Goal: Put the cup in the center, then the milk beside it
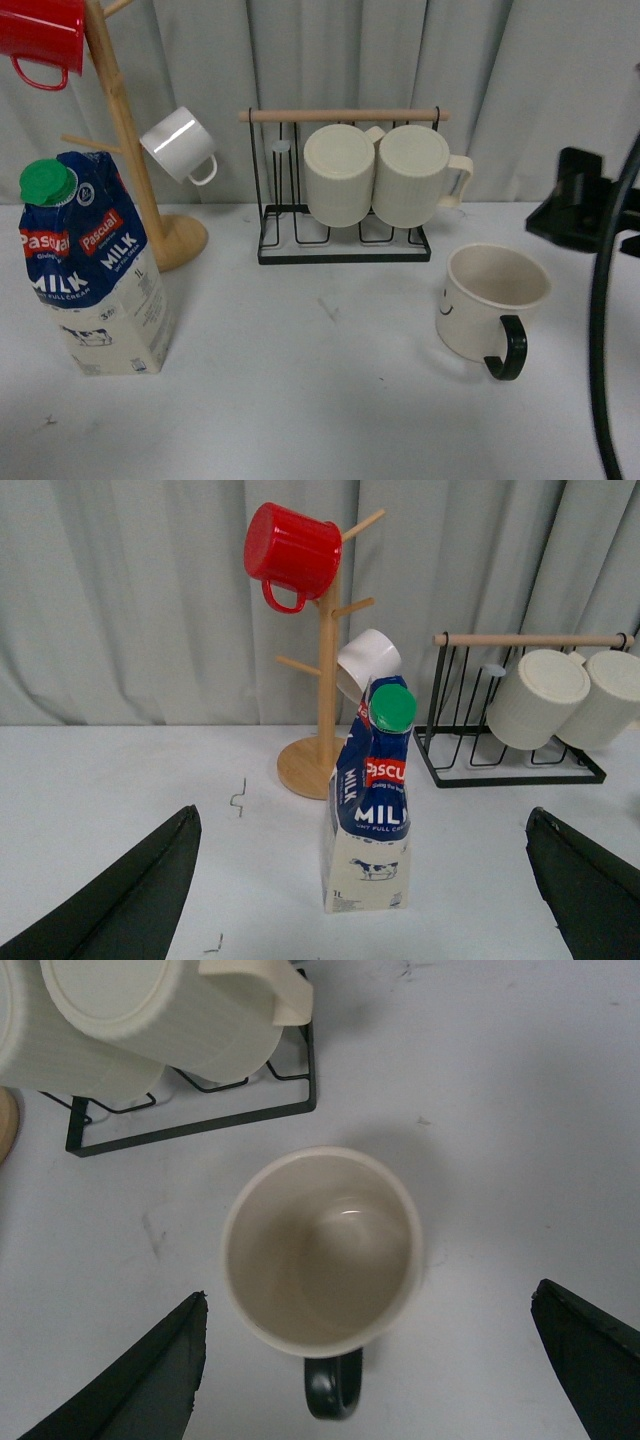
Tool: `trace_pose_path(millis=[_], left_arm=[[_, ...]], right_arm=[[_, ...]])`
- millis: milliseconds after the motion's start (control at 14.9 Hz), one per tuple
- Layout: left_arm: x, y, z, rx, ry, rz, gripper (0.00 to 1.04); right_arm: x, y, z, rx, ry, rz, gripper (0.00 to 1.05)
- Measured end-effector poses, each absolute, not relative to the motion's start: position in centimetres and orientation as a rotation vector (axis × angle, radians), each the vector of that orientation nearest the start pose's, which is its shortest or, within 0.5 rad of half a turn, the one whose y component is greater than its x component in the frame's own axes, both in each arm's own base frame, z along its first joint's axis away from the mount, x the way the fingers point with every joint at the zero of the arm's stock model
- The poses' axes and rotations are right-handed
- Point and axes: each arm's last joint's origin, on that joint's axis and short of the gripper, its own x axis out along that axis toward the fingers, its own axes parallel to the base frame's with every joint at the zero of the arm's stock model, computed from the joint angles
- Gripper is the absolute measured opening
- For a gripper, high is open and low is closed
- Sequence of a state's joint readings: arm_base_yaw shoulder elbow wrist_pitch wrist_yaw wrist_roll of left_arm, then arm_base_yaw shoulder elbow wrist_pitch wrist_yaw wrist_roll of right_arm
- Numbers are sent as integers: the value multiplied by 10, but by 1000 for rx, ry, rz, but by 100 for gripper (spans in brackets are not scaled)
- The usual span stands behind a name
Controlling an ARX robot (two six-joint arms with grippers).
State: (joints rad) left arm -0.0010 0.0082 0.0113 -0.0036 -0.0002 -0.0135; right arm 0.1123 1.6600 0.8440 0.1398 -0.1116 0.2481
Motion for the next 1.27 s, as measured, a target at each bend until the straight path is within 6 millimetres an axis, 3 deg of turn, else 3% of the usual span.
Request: trace_pose_path(millis=[67,268,736,1071,1138,1272], left_arm=[[98,0,166,-14,1,-1,98],[98,0,166,-14,0,-1,98],[98,0,166,-14,0,-1,98],[98,0,166,-14,0,-1,98],[98,0,166,-14,1,-1,98],[98,0,166,-14,1,-1,98]], right_arm=[[338,52,161,234,708,108,98],[364,57,167,243,651,46,98],[373,55,111,234,769,-26,98],[378,50,91,228,815,-57,98],[379,50,89,228,820,-58,94],[381,51,90,228,813,-57,69]])
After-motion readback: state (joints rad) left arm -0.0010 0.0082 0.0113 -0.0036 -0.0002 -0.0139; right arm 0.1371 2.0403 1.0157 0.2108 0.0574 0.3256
